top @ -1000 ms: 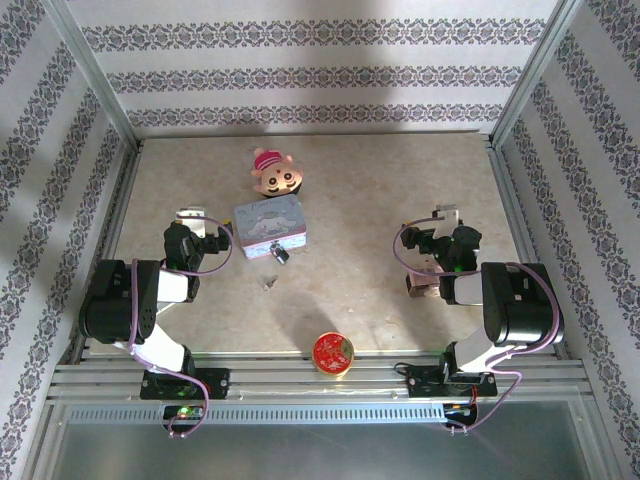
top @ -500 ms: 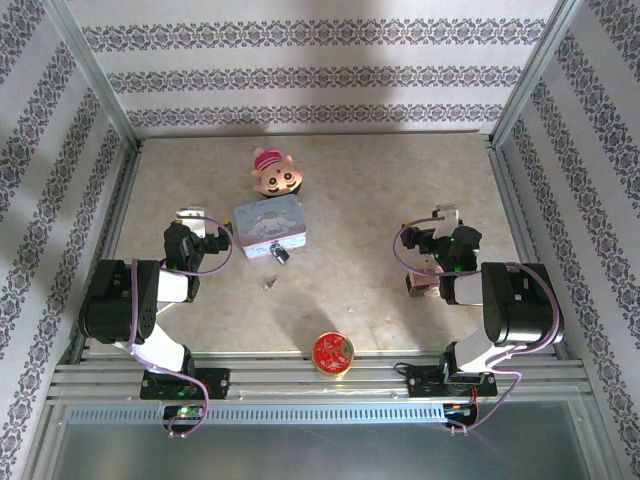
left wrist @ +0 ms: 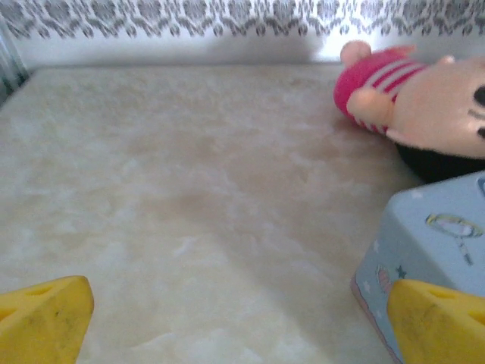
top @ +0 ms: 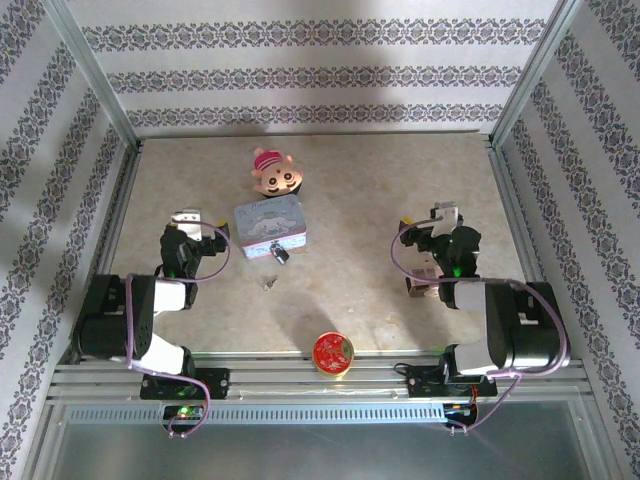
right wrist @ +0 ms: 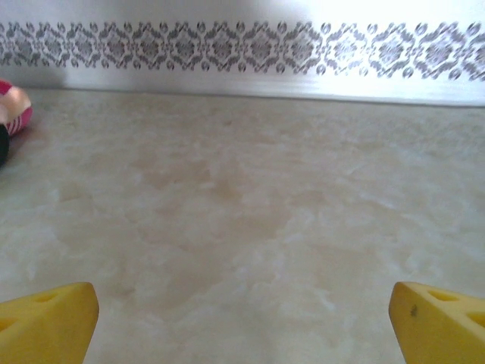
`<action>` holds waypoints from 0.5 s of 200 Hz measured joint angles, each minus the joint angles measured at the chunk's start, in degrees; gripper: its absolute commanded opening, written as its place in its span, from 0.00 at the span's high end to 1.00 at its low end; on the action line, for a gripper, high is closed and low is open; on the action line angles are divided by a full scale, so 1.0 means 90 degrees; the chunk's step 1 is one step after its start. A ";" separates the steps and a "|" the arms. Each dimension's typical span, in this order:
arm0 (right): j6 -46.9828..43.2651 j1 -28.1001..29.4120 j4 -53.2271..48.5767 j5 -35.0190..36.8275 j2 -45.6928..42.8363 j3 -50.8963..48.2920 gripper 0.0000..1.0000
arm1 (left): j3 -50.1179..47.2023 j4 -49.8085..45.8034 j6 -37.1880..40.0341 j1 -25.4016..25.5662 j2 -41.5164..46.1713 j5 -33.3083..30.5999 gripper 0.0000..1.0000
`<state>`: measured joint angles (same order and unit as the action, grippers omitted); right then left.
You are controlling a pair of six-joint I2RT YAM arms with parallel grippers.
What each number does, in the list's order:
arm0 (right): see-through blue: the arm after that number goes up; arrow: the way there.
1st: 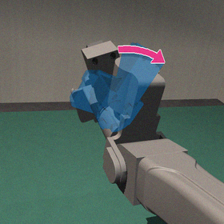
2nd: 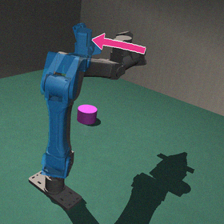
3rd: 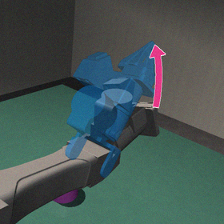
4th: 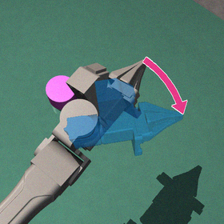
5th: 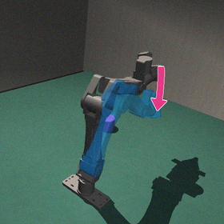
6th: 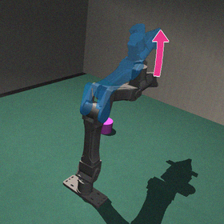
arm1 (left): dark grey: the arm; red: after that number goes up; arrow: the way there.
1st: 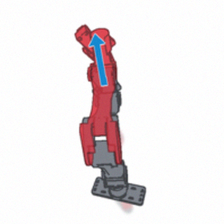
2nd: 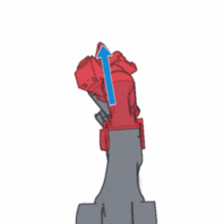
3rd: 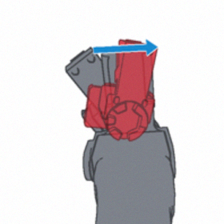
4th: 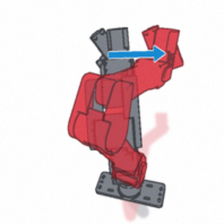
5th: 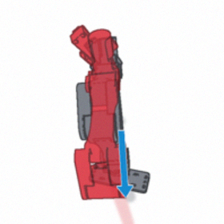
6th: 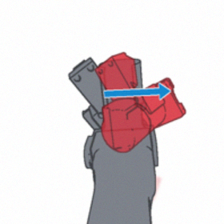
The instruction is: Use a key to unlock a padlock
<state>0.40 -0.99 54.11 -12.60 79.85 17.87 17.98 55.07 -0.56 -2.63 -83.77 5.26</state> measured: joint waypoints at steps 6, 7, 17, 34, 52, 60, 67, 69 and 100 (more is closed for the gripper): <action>0.0005 0.0027 -0.0143 0.0078 -0.0189 0.0000 0.02 | -0.0017 -0.0097 -0.0022 0.0000 0.0211 -0.0051 0.01; 0.0005 0.0032 -0.0165 0.0090 -0.0214 0.0000 0.02 | -0.0017 -0.0114 -0.0027 0.0000 0.0238 -0.0056 0.01; 0.0039 0.0087 -0.0447 0.0223 -0.0539 0.0000 0.02 | -0.0015 -0.0347 -0.0092 0.0000 0.0631 -0.0141 0.01; 0.0141 0.0204 -0.1127 0.0369 -0.1090 0.0066 0.02 | -0.0010 -0.0840 -0.0301 0.0002 0.1362 -0.0155 0.01; 0.0253 0.0364 -0.1916 0.0527 -0.1532 0.0277 0.02 | -0.0010 -0.1273 -0.0556 0.0051 0.2050 -0.0134 0.01; 0.0291 0.0483 -0.2232 0.0634 -0.1736 0.0362 0.02 | -0.0007 -0.1472 -0.0665 0.0143 0.2302 -0.0148 0.01; 0.0311 0.0610 -0.2477 0.0750 -0.1919 0.0413 0.02 | -0.0002 -0.1700 -0.0770 0.0301 0.2531 -0.0231 0.01; 0.0316 0.0651 -0.2555 0.0801 -0.1970 0.0425 0.02 | 0.0000 -0.1773 -0.0794 0.0357 0.2586 -0.0279 0.01; 0.0556 0.1224 -0.3689 0.1389 -0.2691 0.0614 0.02 | 0.0206 -0.3026 -0.1056 0.1693 0.3143 -0.0942 0.01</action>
<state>5.41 10.02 20.91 -0.10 55.64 23.40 19.84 27.83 -10.07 12.60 -55.48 -3.22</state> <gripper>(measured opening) 0.982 0.993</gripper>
